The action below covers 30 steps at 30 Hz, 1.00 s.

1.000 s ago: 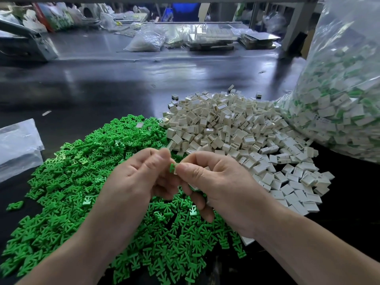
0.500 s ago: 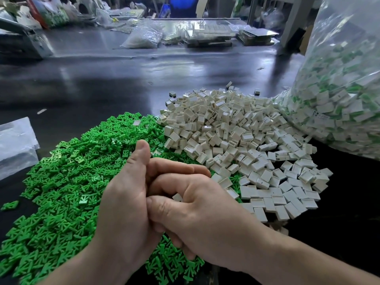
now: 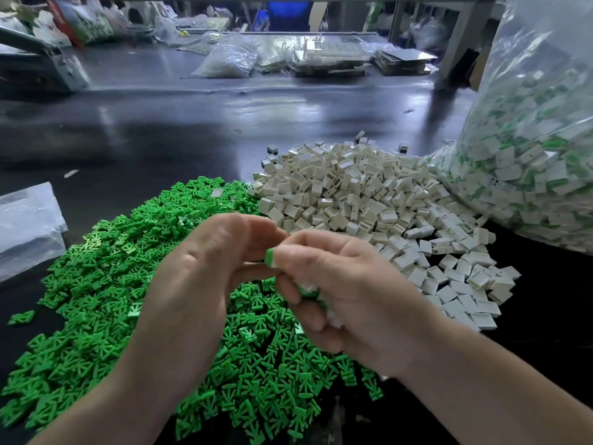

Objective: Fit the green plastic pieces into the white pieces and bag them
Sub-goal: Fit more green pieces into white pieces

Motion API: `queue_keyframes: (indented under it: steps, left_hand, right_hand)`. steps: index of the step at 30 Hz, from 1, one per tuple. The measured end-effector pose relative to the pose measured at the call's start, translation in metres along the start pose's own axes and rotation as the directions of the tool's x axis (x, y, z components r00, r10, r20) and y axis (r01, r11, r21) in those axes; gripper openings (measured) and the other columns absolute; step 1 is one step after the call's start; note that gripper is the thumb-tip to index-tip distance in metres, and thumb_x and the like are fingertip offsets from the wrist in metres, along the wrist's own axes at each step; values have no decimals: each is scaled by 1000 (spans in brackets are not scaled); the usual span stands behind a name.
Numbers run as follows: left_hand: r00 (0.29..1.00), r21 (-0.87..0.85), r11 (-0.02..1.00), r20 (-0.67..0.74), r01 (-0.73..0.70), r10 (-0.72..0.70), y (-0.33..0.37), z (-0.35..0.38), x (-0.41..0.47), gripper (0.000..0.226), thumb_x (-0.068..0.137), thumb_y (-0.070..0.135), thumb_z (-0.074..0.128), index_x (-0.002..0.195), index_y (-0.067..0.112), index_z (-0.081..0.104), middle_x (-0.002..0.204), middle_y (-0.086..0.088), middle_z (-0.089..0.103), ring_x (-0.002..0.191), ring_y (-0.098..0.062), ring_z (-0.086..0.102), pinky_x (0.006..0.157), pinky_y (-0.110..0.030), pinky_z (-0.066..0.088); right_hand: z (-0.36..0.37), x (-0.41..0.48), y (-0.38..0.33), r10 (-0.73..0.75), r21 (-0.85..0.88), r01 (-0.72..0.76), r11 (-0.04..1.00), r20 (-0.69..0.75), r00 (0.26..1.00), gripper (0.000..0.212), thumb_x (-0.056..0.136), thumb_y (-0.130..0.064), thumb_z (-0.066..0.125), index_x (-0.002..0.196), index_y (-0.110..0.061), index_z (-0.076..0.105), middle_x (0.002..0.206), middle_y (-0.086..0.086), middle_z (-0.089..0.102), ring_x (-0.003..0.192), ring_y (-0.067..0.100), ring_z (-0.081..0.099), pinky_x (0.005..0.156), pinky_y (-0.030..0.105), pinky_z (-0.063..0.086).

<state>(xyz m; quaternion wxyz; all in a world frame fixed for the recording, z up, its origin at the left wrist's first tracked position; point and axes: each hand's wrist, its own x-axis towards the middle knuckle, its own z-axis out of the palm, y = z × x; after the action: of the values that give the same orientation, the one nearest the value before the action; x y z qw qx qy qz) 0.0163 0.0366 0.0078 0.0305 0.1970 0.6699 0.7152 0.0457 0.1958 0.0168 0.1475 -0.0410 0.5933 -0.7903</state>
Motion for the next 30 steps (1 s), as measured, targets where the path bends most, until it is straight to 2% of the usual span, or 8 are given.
queue_keyframes:
  steps: [4, 8, 13, 19, 23, 25, 27, 30]
  left_hand:
    - [982, 361, 916, 10, -178, 187, -4, -11, 0, 23, 81, 40, 68, 98, 26, 72, 87, -4, 71, 74, -33, 65, 58, -43, 54]
    - [972, 444, 869, 27, -220, 232, -8, -10, 2, 25, 79, 52, 69, 99, 37, 68, 95, 8, 73, 80, -14, 70, 67, -28, 57]
    - [969, 470, 851, 39, -233, 244, -7, -9, 1, 22, 80, 57, 66, 95, 40, 67, 96, 9, 70, 82, -15, 68, 68, -26, 55]
    - [948, 469, 829, 67, -304, 310, -5, -3, 1, 13, 82, 39, 68, 93, 33, 66, 101, 7, 66, 82, -15, 69, 70, -15, 51]
    - [962, 584, 771, 64, -252, 265, -9, -4, 1, 29, 84, 48, 60, 108, 32, 64, 110, 20, 63, 98, 0, 63, 72, -4, 44]
    - [968, 682, 688, 158, -250, 195, -13, -4, 0, 46, 86, 58, 53, 130, 43, 53, 131, 27, 53, 117, 6, 52, 85, -5, 44]
    - [932, 785, 516, 351, -343, 87, -18, 0, -2, 59, 90, 64, 37, 147, 51, 26, 155, 26, 26, 142, 3, 23, 111, -20, 25]
    - [859, 824, 336, 507, -457, -75, -28, 9, -3, 61, 93, 65, 15, 151, 51, 1, 162, 18, -3, 148, -4, -8, 117, -29, 2]
  right_hand:
    - [-13, 3, 0, 51, 97, -51, 994, 5, 999, 14, 83, -28, 64, 71, -21, 62, 64, 2, 54, 40, 9, 40, 36, 15, 30]
    - [-15, 5, 2, 84, 79, -87, 993, 39, 996, 12, 83, -28, 64, 73, -23, 64, 65, 1, 55, 41, 9, 41, 36, 15, 30]
    - [-18, 6, 2, 120, 111, -127, 986, 67, 991, 14, 83, -29, 63, 70, -25, 65, 66, 1, 54, 42, 9, 42, 36, 15, 30]
    - [-20, 7, 6, 107, 157, -125, 980, 118, 987, 15, 90, -32, 64, 78, -24, 68, 73, 2, 62, 45, 9, 53, 35, 15, 35]
    - [-30, 11, 0, 34, 337, -74, 938, 122, 992, 9, 88, -24, 65, 89, -16, 62, 76, 4, 63, 47, 7, 56, 31, 16, 39]
    - [-41, 11, -10, -42, 502, 0, 865, 72, 997, 13, 84, -16, 64, 95, -14, 58, 79, 5, 63, 49, 8, 57, 31, 16, 42]
    - [-50, 10, -20, -75, 595, 76, 800, -26, 997, 17, 83, -14, 61, 100, -15, 59, 81, 6, 63, 50, 9, 58, 30, 16, 42]
    - [-53, 10, -22, -40, 613, 105, 783, -120, 992, 20, 78, -16, 62, 98, -16, 60, 81, 6, 64, 50, 10, 59, 29, 16, 39]
